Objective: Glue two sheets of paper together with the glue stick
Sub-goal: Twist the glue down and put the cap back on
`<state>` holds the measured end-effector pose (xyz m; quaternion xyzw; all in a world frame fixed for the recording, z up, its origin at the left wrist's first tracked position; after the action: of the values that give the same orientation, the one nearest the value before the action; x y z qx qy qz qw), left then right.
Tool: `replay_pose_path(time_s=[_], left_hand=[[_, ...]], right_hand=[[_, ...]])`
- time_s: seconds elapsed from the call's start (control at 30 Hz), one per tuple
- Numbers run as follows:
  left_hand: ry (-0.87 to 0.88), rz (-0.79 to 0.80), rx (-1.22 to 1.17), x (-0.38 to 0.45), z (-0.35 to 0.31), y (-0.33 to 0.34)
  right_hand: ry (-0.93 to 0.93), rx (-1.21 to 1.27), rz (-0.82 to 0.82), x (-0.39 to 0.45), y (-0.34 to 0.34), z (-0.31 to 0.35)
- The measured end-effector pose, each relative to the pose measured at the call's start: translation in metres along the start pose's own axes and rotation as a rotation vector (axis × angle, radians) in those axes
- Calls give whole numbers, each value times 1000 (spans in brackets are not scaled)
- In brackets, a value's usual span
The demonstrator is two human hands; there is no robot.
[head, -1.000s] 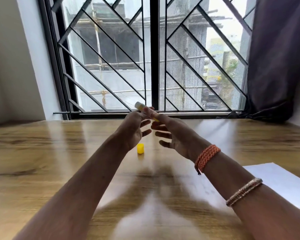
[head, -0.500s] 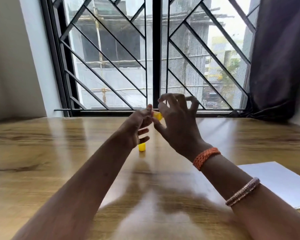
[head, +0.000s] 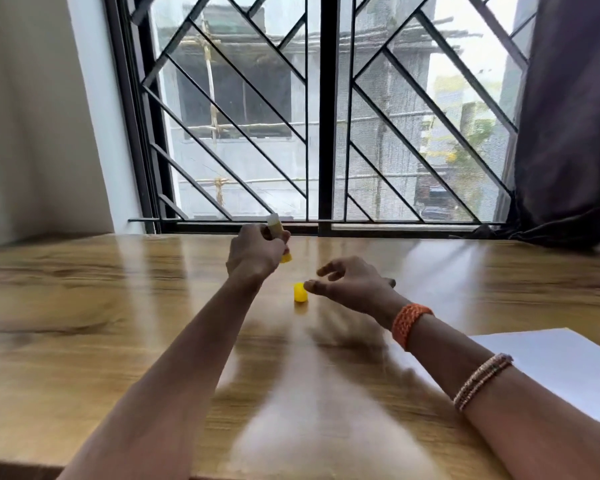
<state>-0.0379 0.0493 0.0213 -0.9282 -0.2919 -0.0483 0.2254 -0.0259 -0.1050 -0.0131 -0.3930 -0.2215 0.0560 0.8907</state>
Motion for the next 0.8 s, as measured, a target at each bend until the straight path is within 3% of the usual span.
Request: replay_pose_path(time_s=[0.17,0.47,0.67,0.8], left_hand=[[41,-11,194,1,7,0],[255,31,271,-10,5,13],[493,49,437,-20,0,26],[637,2,584,-24,-1,28]], right_hand=[[-84,-106,-8,7,18,9],[-189,-126,-266,2,-4,10],[-157,64,-381,-2,-23,-1],[-178,11,-369,-3,-26,-2]])
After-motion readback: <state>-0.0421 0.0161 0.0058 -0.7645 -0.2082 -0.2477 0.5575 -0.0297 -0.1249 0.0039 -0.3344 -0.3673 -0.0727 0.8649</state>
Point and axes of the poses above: each hand's wrist, its own x-axis towards the middle knuckle, its own y-axis out of the palm, z = x × y, the point moved 2 cm from there along x, towards the middle knuckle, and after that the axes turned 8 degrees about -y, right-handed, at the moved point
